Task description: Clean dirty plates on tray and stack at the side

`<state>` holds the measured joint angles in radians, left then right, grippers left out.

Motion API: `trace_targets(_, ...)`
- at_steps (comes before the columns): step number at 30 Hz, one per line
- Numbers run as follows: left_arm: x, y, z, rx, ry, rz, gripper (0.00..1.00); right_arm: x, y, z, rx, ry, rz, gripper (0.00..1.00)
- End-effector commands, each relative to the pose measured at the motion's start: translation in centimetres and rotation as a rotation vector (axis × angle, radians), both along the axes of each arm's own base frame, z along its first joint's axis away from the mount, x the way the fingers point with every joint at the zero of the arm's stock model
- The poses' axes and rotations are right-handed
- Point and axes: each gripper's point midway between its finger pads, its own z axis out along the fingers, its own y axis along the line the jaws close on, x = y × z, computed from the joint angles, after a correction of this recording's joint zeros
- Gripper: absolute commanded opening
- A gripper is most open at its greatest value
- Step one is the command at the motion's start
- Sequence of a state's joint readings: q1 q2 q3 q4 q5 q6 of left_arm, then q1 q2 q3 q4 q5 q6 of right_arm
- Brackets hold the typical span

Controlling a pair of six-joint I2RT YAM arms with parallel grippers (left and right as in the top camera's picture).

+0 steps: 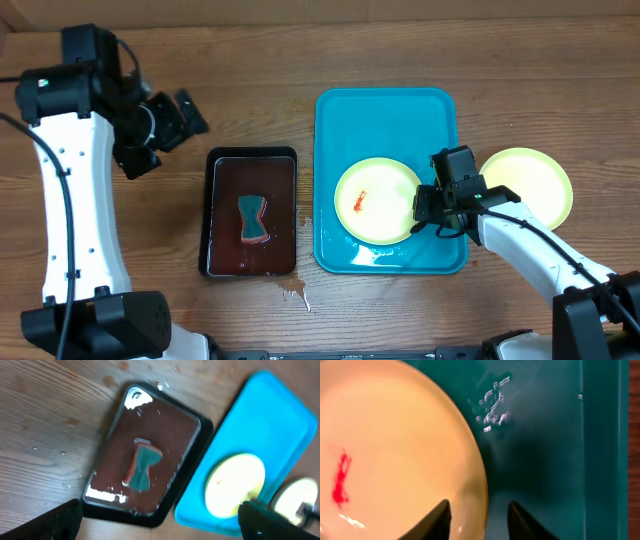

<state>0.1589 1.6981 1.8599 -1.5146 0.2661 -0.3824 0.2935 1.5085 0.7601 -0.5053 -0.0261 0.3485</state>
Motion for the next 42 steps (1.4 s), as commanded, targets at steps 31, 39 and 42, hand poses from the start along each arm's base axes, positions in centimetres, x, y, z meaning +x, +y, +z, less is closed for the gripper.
trace_targets(31,-8.7,-7.5,-23.5,0.187,0.274,-0.183,0.24,-1.0,-0.8,10.9,0.007,-0.067,0.021,0.43)
trace_targets(39,-8.4,-7.5,-22.3,0.187,0.284,-0.185,0.04,-1.0,-0.8,10.9,0.006,-0.067,0.021,0.43)
trace_targets(42,-7.3,-7.8,-20.2,0.190,0.270,-0.214,0.04,-1.0,-0.8,10.9,0.006,-0.067,0.021,0.43)
